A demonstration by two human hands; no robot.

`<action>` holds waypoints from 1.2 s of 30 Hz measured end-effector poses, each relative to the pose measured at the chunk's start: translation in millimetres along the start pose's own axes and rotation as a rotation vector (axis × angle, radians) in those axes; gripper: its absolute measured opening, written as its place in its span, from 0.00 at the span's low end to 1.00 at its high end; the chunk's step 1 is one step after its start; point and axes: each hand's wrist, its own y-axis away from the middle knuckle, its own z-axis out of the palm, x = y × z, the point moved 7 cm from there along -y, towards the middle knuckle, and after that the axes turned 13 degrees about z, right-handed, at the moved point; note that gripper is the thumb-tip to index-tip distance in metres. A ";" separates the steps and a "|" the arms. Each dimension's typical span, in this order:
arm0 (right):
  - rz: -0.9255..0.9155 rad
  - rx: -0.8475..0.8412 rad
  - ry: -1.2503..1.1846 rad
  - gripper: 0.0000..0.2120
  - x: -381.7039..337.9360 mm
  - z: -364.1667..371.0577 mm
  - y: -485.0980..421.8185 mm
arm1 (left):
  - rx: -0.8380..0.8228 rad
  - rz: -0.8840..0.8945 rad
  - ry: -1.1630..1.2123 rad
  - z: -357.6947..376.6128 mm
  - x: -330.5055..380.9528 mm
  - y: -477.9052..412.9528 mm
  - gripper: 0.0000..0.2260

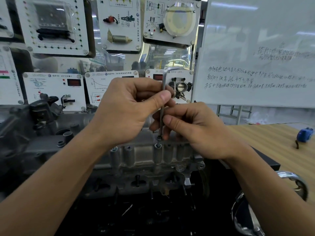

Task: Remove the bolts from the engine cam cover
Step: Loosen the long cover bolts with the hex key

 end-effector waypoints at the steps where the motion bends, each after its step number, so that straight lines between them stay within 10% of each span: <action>1: -0.031 0.043 -0.018 0.07 -3.2 -3.7 1.0 | 0.023 0.009 0.008 -0.3 1.1 -3.7 0.04; 20: 0.098 0.298 0.191 0.13 26.0 -64.3 37.6 | -0.127 -0.195 0.225 72.5 -35.7 -15.5 0.05; 31: 0.023 0.478 0.064 0.08 21.5 -67.9 46.5 | 0.005 -0.078 -0.067 72.9 -27.7 -21.6 0.12; 36: 0.043 0.405 0.103 0.08 22.5 -60.4 44.0 | -0.214 -0.135 0.060 80.4 -31.4 -21.5 0.06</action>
